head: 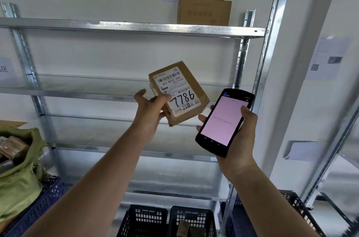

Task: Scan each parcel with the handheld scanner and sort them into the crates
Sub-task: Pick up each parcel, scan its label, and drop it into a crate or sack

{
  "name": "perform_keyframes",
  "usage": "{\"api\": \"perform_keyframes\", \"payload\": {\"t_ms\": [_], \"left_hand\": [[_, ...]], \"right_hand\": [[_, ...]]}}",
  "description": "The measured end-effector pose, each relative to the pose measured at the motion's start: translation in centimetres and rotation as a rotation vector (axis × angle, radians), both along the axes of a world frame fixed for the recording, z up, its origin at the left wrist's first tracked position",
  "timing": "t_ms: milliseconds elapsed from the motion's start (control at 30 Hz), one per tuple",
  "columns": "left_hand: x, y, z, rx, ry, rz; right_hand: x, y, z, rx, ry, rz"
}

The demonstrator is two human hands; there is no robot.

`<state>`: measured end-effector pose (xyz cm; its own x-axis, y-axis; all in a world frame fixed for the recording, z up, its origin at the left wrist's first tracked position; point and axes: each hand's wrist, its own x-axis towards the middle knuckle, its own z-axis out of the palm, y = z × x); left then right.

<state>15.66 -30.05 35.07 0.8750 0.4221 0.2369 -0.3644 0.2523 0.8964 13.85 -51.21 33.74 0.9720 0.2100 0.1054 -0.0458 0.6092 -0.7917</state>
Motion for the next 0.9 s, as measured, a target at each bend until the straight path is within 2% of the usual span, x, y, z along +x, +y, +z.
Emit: {"api": "perform_keyframes", "payload": {"t_ms": [300,467,567,900], "left_hand": [[-0.5,-1.1,0.3,0.053,-0.061,0.001],[-0.6,-0.1,-0.4,0.221,0.025,-0.253],[-0.8,0.8,-0.5,0.352,0.012,-0.391],[-1.0,1.1,0.2,0.51,-0.081,-0.196]], "right_hand": [[-0.2,0.0,-0.4,0.064,0.027,0.022],[-0.1,0.0,-0.8,0.058,0.051,0.04],[0.1,-0.1,-1.1,0.051,0.059,0.04],[0.2,-0.6,-1.3,-0.04,0.075,0.074]]}}
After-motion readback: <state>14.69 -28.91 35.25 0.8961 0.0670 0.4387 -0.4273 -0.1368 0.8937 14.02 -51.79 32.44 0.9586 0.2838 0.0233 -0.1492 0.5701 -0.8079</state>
